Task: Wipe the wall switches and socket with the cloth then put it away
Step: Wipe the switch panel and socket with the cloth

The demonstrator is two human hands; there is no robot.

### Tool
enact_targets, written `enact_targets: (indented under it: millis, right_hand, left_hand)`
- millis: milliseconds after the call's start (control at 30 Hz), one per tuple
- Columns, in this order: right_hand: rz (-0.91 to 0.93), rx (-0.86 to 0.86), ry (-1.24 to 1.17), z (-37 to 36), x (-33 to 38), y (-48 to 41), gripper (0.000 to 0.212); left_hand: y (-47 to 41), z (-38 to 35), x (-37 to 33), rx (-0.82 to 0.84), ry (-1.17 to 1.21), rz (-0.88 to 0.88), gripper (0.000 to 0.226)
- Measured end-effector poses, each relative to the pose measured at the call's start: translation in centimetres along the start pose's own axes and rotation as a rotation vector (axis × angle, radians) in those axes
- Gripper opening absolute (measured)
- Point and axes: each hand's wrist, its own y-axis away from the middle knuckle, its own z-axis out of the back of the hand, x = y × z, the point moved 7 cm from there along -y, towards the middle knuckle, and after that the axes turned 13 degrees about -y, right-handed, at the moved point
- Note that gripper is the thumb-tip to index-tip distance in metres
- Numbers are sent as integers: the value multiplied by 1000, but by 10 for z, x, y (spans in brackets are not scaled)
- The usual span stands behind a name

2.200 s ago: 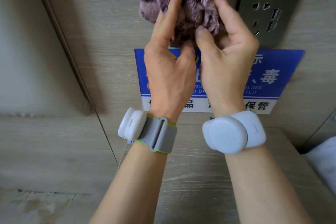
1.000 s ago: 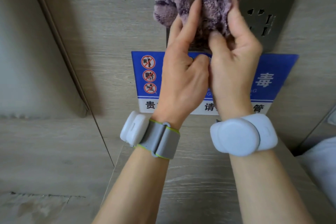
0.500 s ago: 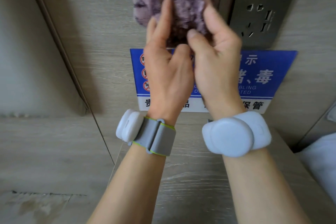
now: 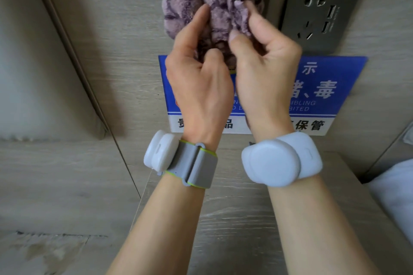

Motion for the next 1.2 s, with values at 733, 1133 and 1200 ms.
enact_targets:
  millis: [733, 1133, 1200]
  right_hand:
    - [-86, -86, 64, 10, -9, 7, 29]
    - [-170, -125, 121, 23, -16, 2, 37]
    - [-154, -188, 120, 40, -13, -4, 38]
  left_hand:
    - [-2, 13, 15, -126, -195, 124, 22]
    - [1, 0, 22, 12, -383, 141, 16]
    - [12, -17, 19, 114, -389, 128, 18]
